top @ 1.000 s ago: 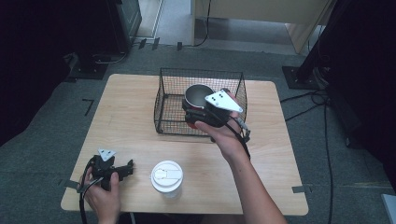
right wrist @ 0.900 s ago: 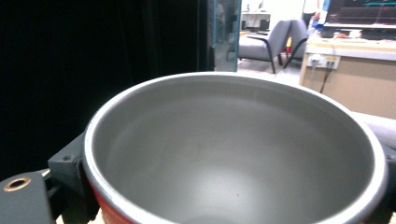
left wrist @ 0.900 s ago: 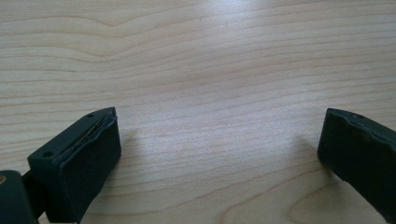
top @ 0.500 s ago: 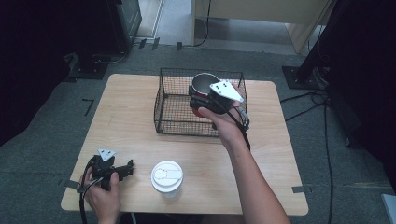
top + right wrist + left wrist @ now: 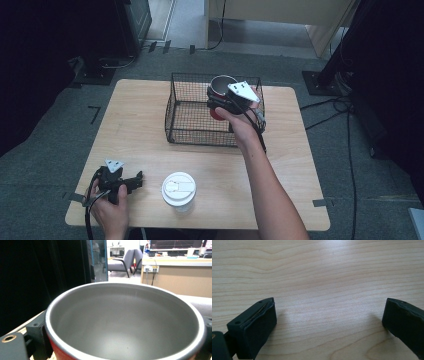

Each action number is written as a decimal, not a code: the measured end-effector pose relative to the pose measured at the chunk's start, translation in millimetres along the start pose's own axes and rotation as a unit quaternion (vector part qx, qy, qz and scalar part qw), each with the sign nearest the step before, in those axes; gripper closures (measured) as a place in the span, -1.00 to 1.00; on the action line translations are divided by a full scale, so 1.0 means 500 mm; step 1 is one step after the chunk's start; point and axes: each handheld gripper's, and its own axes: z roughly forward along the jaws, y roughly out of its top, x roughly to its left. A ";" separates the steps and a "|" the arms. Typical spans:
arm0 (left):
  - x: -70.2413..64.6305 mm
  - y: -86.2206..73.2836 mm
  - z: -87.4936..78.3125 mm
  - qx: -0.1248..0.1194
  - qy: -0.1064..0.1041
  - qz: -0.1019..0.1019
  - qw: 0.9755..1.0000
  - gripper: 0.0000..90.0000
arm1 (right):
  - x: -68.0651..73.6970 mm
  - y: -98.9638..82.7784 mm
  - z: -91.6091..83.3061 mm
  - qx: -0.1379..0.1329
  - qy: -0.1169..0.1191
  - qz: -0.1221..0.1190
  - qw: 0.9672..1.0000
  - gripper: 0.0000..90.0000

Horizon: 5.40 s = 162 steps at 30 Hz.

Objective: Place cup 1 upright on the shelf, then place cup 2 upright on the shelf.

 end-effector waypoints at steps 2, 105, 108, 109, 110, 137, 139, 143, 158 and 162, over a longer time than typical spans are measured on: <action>0.000 0.000 0.000 0.000 0.000 0.000 1.000 -1.00 | -0.012 -0.003 0.015 0.001 -0.011 0.004 1.000 -0.84; -0.001 0.001 0.001 0.000 0.000 -0.001 1.000 -1.00 | -0.029 -0.029 -0.042 0.045 -0.032 -0.013 0.998 -1.00; -0.001 0.001 0.001 0.000 0.000 -0.001 1.000 -1.00 | -0.027 -0.036 -0.066 0.047 -0.030 -0.022 0.998 -1.00; -0.001 0.001 0.001 0.000 0.000 -0.001 1.000 -1.00 | -0.026 -0.039 -0.071 0.047 -0.030 -0.024 0.998 -1.00; -0.001 0.001 0.001 0.000 0.000 -0.001 1.000 -1.00 | -0.025 -0.043 -0.079 0.046 -0.028 -0.030 0.998 -1.00; -0.001 0.001 0.001 0.000 0.000 0.000 1.000 -1.00 | 0.009 -0.135 -0.251 0.051 0.032 -0.037 0.998 -1.00; -0.001 0.001 0.001 0.000 0.000 0.000 1.000 -1.00 | 0.013 -0.147 -0.259 0.055 0.037 -0.040 0.997 -1.00; -0.001 0.001 0.001 0.000 0.000 0.000 1.000 -1.00 | 0.020 -0.173 -0.276 0.064 0.049 -0.040 0.996 -1.00; -0.001 0.001 0.001 0.000 0.000 0.000 1.000 -1.00 | 0.052 -0.249 -0.319 0.082 0.092 -0.043 0.991 -1.00; -0.001 0.001 0.001 0.000 0.000 0.000 1.000 -1.00 | 0.065 -0.266 -0.326 0.086 0.103 -0.048 0.990 -1.00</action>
